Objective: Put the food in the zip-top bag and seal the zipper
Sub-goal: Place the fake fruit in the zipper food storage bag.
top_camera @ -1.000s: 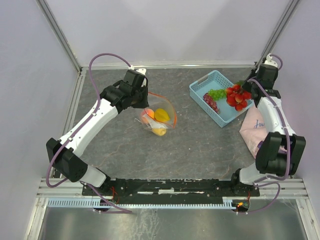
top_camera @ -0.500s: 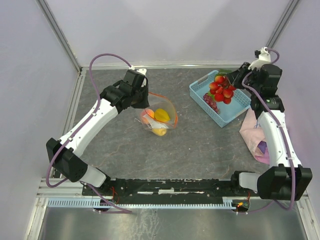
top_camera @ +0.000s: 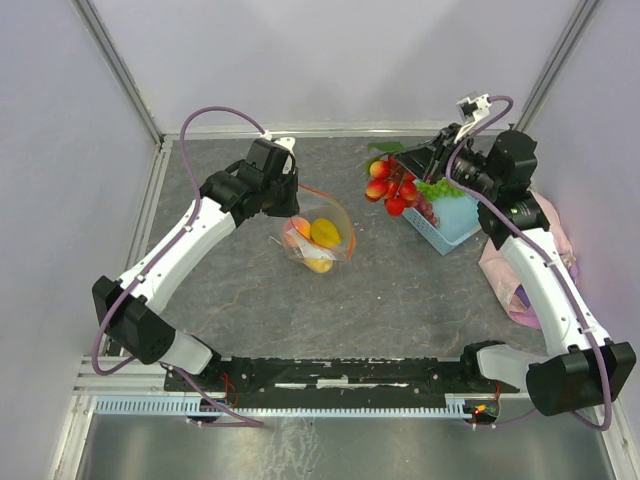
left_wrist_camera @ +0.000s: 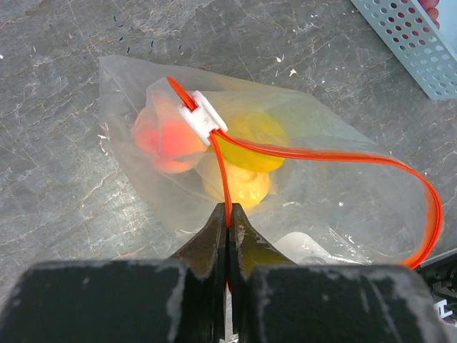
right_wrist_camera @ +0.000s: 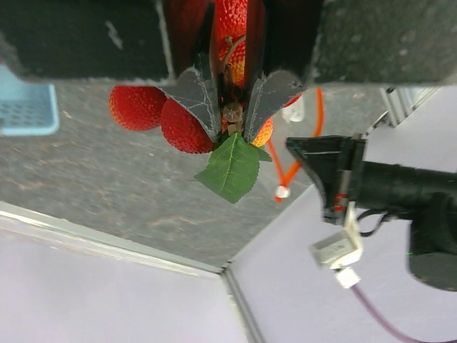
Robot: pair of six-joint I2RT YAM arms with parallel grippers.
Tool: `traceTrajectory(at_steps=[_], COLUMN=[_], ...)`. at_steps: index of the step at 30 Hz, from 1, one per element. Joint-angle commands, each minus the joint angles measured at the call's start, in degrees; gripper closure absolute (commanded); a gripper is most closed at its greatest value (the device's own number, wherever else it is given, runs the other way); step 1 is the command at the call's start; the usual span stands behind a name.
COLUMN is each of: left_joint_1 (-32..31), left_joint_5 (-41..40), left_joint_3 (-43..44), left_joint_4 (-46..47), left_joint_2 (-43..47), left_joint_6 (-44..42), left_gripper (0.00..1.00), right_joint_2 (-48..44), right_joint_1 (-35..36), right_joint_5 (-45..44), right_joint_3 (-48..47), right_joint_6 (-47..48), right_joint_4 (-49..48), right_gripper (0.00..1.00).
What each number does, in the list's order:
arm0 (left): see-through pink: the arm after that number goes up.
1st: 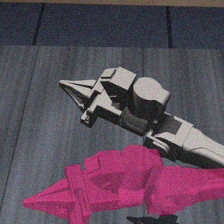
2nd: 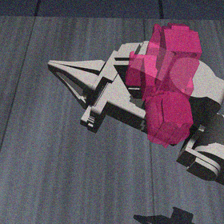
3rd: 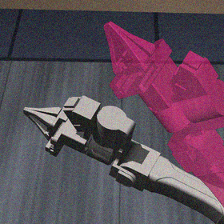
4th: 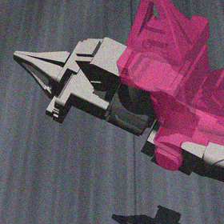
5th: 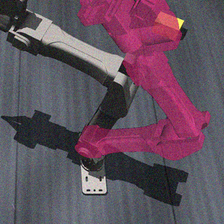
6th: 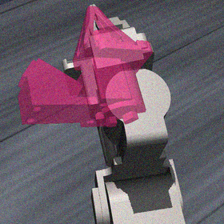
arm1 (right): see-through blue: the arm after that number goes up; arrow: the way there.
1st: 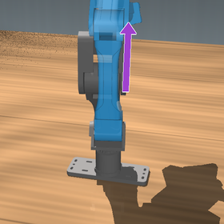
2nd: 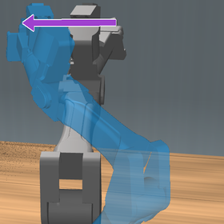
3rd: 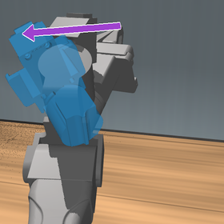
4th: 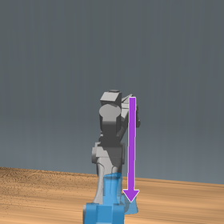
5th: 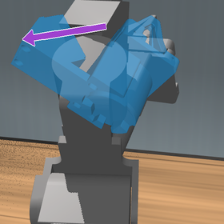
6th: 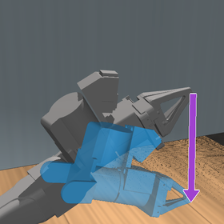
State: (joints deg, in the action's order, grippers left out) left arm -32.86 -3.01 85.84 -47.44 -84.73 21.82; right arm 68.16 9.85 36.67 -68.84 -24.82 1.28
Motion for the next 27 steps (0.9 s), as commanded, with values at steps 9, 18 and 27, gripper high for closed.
traceTrajectory(at_steps=[9,18,27], left_joint_1=[0.23,0.23,0.25], left_joint_5=[4.80,7.21,7.71], left_joint_3=[-0.15,-1.02,-1.73], left_joint_4=[3.45,5.15,5.87], left_joint_2=[1.58,2.51,3.29], left_joint_6=[-2.80,-2.75,-2.74], left_gripper=[0.97,0.97,0.97], right_joint_2=[0.88,6.09,10.42], right_joint_1=[11.47,19.48,20.18], right_joint_5=[13.87,14.20,12.97], right_joint_3=[-2.43,0.62,8.25], right_joint_6=[-5.24,-8.41,-9.69], right_joint_4=[-19.30,-32.68,-43.12], right_gripper=[0.98,0.98,0.98])
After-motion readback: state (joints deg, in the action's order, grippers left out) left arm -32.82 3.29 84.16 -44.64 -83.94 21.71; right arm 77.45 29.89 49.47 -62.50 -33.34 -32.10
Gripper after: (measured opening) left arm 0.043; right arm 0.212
